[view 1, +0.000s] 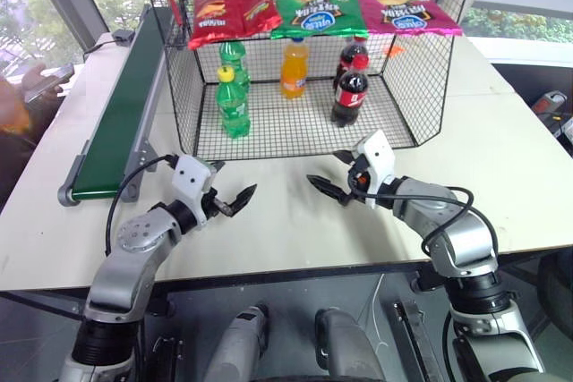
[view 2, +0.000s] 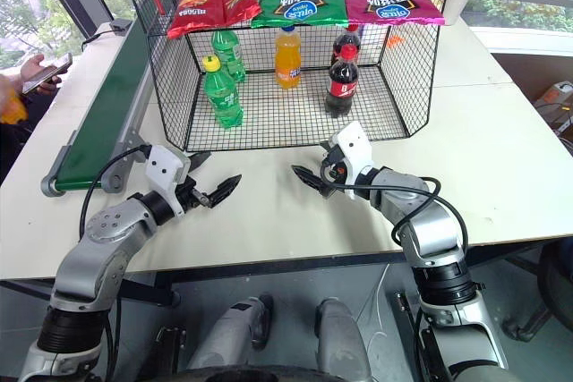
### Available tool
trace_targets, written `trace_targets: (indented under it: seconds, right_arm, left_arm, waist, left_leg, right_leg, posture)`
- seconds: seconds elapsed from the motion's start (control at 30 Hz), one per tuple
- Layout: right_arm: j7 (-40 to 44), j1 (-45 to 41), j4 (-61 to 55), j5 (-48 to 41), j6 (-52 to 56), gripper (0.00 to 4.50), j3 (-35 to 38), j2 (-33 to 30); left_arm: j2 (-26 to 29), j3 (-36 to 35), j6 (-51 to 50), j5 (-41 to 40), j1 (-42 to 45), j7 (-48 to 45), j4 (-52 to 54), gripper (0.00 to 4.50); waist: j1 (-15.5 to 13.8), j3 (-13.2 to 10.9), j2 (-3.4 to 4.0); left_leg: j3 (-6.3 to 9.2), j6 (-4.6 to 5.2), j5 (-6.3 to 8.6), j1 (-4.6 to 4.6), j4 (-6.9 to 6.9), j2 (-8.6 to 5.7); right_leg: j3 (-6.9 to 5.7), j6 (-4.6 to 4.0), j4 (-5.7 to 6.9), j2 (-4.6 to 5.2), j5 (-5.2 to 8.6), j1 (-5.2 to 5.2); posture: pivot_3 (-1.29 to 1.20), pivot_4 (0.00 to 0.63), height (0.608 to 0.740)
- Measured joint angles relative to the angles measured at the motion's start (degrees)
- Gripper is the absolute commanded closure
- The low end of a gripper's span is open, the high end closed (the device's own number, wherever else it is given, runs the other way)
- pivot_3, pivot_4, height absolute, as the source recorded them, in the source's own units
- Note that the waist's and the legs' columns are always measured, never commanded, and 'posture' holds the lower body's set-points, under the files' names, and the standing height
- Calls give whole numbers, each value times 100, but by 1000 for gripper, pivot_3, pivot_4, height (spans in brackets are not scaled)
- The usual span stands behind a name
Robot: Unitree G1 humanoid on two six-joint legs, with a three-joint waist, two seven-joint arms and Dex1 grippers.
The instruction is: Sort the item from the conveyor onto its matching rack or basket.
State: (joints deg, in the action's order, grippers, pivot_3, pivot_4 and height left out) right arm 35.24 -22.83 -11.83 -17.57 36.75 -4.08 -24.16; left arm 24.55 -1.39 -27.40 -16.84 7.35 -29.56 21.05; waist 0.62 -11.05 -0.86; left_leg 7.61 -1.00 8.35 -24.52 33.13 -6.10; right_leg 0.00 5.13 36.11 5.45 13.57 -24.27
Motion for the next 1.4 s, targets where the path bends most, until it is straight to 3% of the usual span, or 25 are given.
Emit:
trace_targets:
  seconds: [1.4]
  right_arm:
    - [309, 7, -363, -306, 140, 57, 10, -196]
  left_arm:
    - [-54, 35, 152, 10, 43, 135, -4, 0]
  waist:
    - [-1, 0, 0]
  left_leg:
    - [0, 0, 1, -2, 0, 0]
  right_leg:
    - [0, 3, -2, 1, 2, 0]
  posture:
    - [0, 150, 739]
